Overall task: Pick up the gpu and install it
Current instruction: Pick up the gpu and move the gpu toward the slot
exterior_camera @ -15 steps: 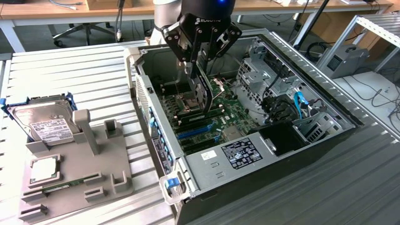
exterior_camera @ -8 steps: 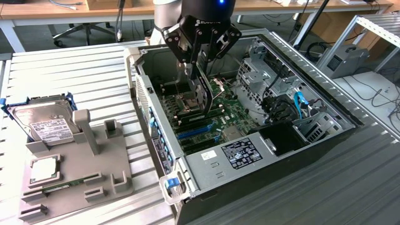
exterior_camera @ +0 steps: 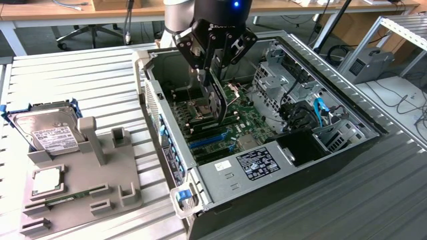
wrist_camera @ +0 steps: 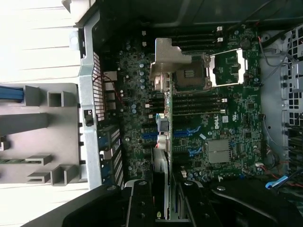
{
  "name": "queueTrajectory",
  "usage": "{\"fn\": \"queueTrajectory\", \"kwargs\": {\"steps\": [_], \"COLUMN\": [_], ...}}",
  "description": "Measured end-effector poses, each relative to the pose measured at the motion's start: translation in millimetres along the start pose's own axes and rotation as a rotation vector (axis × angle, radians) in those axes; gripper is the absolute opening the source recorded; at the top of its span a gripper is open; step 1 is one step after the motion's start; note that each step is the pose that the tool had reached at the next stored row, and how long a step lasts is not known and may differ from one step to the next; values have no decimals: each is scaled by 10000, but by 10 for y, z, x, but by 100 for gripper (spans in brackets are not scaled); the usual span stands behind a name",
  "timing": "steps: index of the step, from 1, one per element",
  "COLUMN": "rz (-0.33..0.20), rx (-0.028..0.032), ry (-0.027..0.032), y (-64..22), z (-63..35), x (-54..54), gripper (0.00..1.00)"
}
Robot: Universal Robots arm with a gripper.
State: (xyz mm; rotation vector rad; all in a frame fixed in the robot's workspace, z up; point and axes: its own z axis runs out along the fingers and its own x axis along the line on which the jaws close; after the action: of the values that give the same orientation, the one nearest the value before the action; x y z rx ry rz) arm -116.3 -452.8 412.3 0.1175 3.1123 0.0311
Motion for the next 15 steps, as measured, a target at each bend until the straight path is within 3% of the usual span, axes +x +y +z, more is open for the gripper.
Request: {"fn": "queueTrajectory", "kwargs": {"steps": [15], "rz": [1], "rx": [0], "ry": [0], "y": [1], "z": [73], "x": [-11], "gripper": [26]}}
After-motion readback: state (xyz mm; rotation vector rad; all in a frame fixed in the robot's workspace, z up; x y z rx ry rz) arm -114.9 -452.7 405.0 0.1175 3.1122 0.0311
